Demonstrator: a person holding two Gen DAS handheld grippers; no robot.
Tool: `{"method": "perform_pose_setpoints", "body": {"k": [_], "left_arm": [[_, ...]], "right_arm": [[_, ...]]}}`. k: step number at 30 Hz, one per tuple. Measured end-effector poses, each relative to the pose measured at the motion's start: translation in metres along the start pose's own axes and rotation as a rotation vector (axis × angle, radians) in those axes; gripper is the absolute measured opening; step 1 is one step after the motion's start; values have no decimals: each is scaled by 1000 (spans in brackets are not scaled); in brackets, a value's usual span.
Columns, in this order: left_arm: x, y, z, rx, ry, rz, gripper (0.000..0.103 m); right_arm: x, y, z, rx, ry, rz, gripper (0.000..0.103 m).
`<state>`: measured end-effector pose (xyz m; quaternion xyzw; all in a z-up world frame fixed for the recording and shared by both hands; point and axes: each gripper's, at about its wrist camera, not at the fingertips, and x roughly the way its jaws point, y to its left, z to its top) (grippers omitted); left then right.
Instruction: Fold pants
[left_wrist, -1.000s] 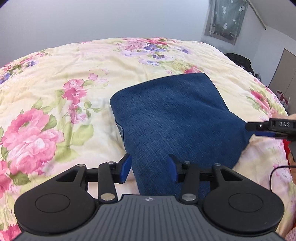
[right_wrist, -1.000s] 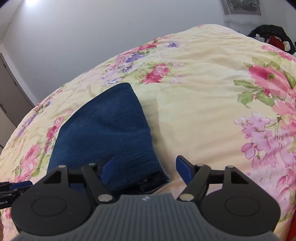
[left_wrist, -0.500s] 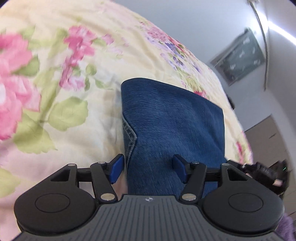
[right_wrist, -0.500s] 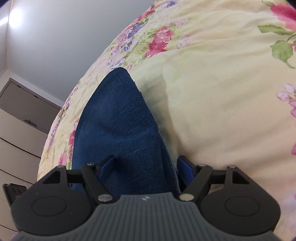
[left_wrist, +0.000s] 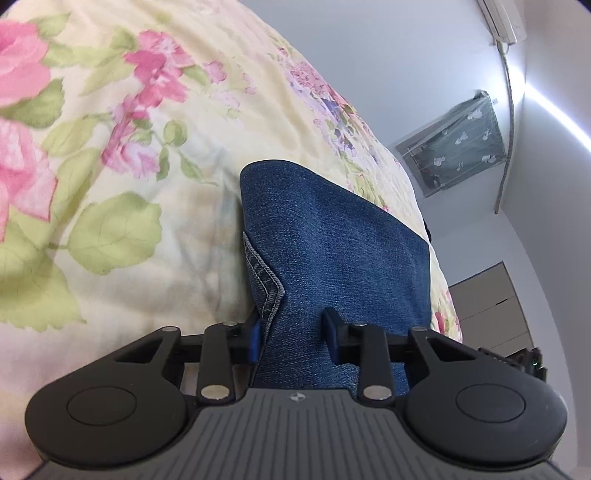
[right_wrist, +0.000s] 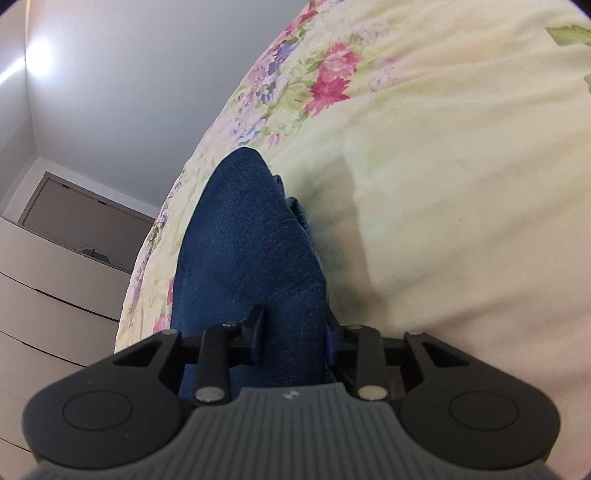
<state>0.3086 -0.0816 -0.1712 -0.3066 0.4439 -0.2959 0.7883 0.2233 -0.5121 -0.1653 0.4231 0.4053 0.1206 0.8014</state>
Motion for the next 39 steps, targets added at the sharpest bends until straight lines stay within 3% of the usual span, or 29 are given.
{"method": "perform_pose_setpoints", "body": {"k": [5,10,18,22,26,31,35,39], "left_arm": [[-22,-18,14,55,-16,23,28],[-70,-14,36,95,-22,51,28],[-171,21,86,150,-58,183,28],[-203,51,109,153,-75,227,28],[-212,87,122,136,-73,251,28],[-195,133,121,83,-37,263,30],[-184,156,116,77,-28,274,47],[-180,164,116,60,-25,266,53]], "right_arm": [[-12,33,-4,-32,-11,-14,18],[-3,71,-17,-49,7,9,17],[77,143,-55,-35,79,132,17],[126,174,-73,-26,110,175,17],[173,195,-87,-31,145,176,17],[214,195,-100,-49,192,95,17],[226,180,-105,-60,210,71,17],[239,169,-110,-67,224,17,20]]}}
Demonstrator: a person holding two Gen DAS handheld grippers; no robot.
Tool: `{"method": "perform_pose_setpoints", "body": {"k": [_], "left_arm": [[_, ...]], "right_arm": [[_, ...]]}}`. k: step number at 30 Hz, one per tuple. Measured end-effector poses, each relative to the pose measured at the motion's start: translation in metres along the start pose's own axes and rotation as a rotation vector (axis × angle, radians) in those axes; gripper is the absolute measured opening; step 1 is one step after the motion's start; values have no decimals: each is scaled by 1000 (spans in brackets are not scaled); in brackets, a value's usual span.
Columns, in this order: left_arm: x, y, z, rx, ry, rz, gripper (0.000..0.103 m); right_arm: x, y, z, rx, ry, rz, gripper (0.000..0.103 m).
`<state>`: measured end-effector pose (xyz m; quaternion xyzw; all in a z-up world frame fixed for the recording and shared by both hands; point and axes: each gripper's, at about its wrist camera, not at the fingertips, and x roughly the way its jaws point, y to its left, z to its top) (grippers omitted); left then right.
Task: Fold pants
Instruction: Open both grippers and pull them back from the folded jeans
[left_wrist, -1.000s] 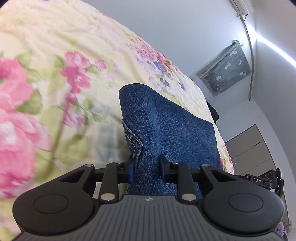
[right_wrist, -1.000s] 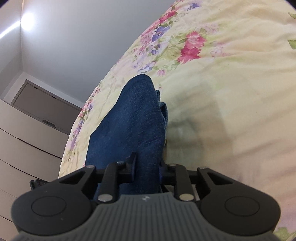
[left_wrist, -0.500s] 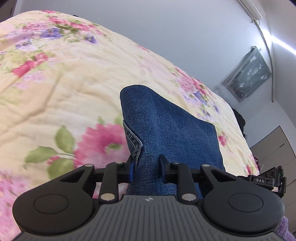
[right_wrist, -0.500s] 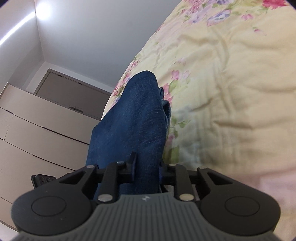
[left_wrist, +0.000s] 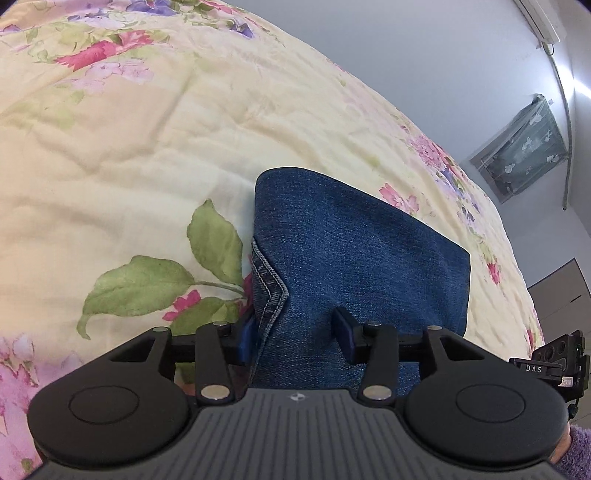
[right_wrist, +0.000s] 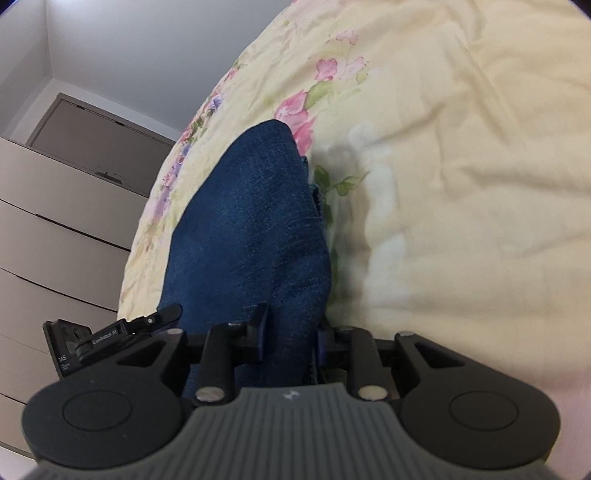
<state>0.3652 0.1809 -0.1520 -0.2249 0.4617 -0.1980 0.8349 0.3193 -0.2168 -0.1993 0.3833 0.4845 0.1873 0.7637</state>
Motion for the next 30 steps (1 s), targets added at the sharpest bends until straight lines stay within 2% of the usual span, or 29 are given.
{"method": "perform_pose_setpoints", "body": {"k": [2,5,6,9,13,17,20,22,24,28,30], "left_arm": [[-3,-4,1,9,5,15,55],[-12,-20,2,60,8,98,56],[-18,-27,1,88,3,136,56],[-46,-54,-3,173,-25,204,56],[-98,-101,-10,275,-85,223,61],[-145,-157,-29,354,-167,275,72],[-170,-194,-52,410,-233,285,79],[-182,-213,-68,441,-259,295,80],[-191,-227,-85,479,-276,326,86],[-210,-242,-116,545,-343,381,91],[-221,-244,-129,522,-401,411,95]], "right_arm": [[0,-4,-1,21,-3,8,21],[-4,5,-2,-7,-5,-24,24],[-4,13,0,-32,-12,-49,30],[-18,41,-4,-166,-58,-139,43],[-54,84,-28,-390,-150,-226,55],[-93,128,-66,-579,-245,-265,69],[-124,152,-97,-667,-319,-263,81],[-141,164,-115,-691,-356,-260,81],[-157,172,-132,-695,-378,-258,81],[-182,182,-167,-722,-419,-244,81],[-191,186,-185,-743,-443,-258,82]]}}
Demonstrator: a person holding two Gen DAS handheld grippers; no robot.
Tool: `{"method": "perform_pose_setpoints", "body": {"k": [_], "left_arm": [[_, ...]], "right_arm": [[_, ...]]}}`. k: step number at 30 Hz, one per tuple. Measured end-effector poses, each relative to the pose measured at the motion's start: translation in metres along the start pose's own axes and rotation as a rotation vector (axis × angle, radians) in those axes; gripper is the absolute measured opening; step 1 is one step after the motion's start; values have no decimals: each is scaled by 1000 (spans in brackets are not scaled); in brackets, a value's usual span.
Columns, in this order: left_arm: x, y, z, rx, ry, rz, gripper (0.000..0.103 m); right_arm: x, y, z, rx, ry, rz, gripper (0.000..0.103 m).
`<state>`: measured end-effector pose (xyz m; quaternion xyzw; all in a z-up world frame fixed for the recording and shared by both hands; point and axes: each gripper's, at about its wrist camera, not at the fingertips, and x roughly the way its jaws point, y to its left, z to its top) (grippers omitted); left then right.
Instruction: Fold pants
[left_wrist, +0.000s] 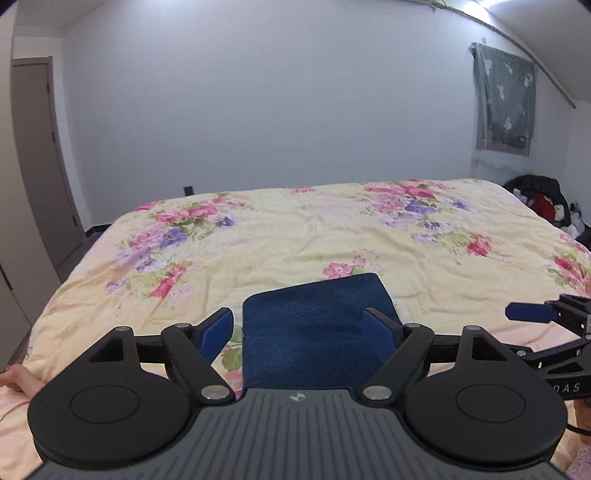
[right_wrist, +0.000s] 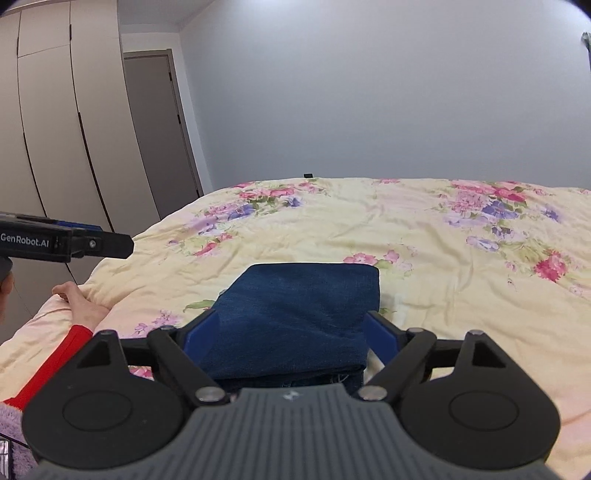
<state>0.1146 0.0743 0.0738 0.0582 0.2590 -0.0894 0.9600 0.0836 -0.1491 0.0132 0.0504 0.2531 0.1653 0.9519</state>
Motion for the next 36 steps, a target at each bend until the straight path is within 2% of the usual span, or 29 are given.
{"method": "perform_pose_setpoints", "body": {"k": [3,5,9,13,17,22,26,36], "left_arm": [[-19,1,-12,-17,-73,67,96],[-25,0,-22,-14,-85,104,96],[-23,-14,-43,-9,-48,188,96],[-9,-31,-66,-19,5,235,96],[7,-46,-88,-29,33,254,96],[22,-50,-106,-53,91,236,96],[25,-47,-110,-83,113,222,96],[24,-47,-109,-78,109,221,96]], "right_arm": [[-17,12,-12,10,-26,-60,82],[-25,17,-20,19,-32,-73,82],[-31,26,-35,23,-27,-105,82],[-29,30,-44,16,-12,-111,82],[-22,30,-56,0,14,-117,82],[-12,26,-67,6,62,-124,82],[-7,26,-69,6,80,-112,82],[-5,29,-69,-12,87,-110,82]]}}
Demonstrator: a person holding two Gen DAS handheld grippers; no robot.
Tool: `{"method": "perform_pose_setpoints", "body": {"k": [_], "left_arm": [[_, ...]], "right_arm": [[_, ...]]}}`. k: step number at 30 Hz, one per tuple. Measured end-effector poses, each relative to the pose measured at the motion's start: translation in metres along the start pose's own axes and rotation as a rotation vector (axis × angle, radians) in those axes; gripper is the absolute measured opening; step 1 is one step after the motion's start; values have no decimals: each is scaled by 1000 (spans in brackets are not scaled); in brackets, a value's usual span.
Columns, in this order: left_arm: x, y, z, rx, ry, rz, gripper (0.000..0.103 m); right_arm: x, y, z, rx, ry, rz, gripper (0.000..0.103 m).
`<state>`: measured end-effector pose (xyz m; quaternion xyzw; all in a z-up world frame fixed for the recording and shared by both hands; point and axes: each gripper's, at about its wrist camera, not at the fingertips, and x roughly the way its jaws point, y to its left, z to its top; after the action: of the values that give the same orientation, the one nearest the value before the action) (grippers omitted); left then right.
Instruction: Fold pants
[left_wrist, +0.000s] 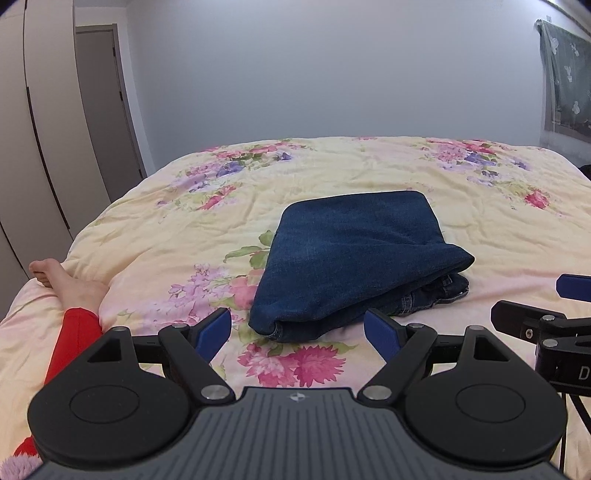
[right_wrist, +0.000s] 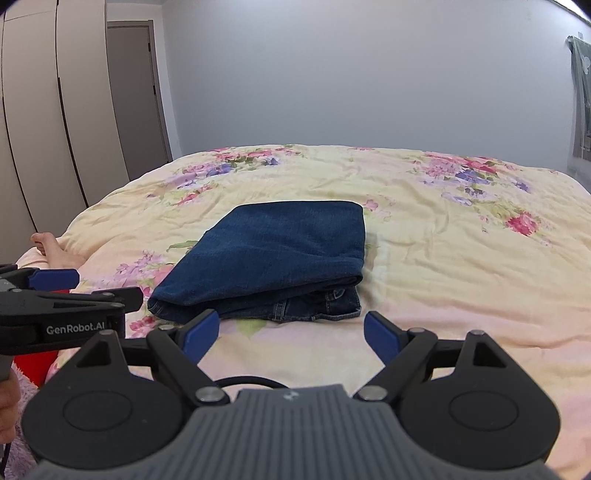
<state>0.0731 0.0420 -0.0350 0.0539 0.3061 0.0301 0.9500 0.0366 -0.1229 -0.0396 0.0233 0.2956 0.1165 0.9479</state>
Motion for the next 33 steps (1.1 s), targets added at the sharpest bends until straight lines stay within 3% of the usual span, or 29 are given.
{"method": "perform_pose_setpoints", "body": {"k": [33], "left_arm": [[-2,-1,3,5,5,3,96]], "right_arm": [[-5,2,0,-6,-15,13,82]]}}
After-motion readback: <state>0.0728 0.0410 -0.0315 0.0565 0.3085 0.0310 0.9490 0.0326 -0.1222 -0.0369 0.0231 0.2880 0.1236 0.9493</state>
